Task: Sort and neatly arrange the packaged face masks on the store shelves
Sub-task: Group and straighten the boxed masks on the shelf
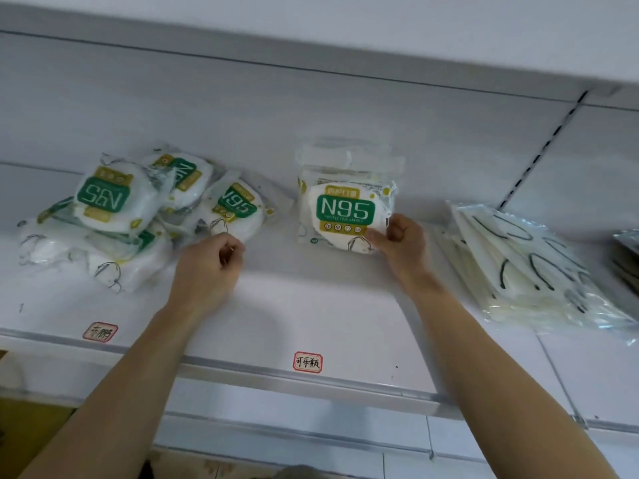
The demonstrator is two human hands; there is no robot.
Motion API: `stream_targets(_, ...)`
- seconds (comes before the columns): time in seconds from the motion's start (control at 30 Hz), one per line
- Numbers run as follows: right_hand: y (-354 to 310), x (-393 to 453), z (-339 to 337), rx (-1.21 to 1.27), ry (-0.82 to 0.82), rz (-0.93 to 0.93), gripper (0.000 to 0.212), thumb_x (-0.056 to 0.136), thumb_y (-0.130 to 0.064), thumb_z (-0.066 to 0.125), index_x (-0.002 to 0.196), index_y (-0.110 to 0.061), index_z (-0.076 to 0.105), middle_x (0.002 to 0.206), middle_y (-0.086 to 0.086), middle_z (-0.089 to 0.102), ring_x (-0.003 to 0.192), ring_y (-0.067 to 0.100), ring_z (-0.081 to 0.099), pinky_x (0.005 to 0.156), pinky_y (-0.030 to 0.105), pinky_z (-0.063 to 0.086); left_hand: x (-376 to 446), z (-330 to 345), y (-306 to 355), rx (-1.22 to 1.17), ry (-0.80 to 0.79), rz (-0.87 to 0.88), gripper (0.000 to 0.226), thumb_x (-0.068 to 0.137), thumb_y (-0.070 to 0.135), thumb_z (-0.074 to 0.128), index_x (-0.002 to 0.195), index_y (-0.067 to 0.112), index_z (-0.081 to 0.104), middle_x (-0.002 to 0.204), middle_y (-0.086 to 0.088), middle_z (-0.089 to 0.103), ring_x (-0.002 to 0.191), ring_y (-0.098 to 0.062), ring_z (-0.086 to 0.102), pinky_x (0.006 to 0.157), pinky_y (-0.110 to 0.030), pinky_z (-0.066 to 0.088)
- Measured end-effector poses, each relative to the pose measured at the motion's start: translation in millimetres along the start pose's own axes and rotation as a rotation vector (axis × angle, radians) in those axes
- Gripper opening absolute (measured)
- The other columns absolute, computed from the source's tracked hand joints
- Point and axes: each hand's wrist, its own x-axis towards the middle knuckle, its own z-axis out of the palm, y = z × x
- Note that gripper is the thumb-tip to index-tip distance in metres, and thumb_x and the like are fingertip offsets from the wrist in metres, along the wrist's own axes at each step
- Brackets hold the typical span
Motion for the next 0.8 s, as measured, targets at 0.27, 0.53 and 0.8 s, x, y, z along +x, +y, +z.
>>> stream_targets(0.27, 6.5, 3.8, 16.8, -0.214, 0.162, -0.09, 0.043, 0.074, -0.019, 0.09, 0.104, -0.027, 0.06, 0.087, -0.015, 0.07, 0.072, -0.006, 0.065, 0.066, 0.019, 0.053, 3.8, -9.5, -15.4, 0.209, -0.014, 0.032, 0.004, 0.091, 0.016, 0.066, 0.091, 0.017, 0.07, 0.084, 0.003, 0.07, 0.076, -0.019, 0.063, 0.072, -0.033, 0.051)
stream_targets(0.53, 7.7, -22.3, 19.2, -0.228, 0.29, -0.199, 0.033, 0.094, -0.033, 0.071, 0.111, -0.026, 0.044, 0.079, -0.003, 0.05, 0.07, 0.004, 0.05, 0.066, 0.024, 0.04, 20.6, 6.9, -7.9, 0.39, 0.06, -0.122, 0.04, 0.099, 0.049, 0.056, 0.074, 0.018, 0.058, 0.075, -0.003, 0.064, 0.071, -0.027, 0.06, 0.064, -0.033, 0.043)
stream_targets(0.8, -24.0, -52.2, 38.5, -0.253, 0.348, -0.326, 0.02, 0.095, -0.026, 0.05, 0.079, -0.018, 0.043, 0.063, -0.01, 0.042, 0.057, 0.003, 0.041, 0.055, 0.024, 0.028, 10.7, -7.7, -20.2, -0.372, 0.155, -0.082, 0.039, 0.096, 0.029, 0.059, 0.065, 0.01, 0.044, 0.057, 0.003, 0.044, 0.056, -0.011, 0.041, 0.058, -0.029, 0.032)
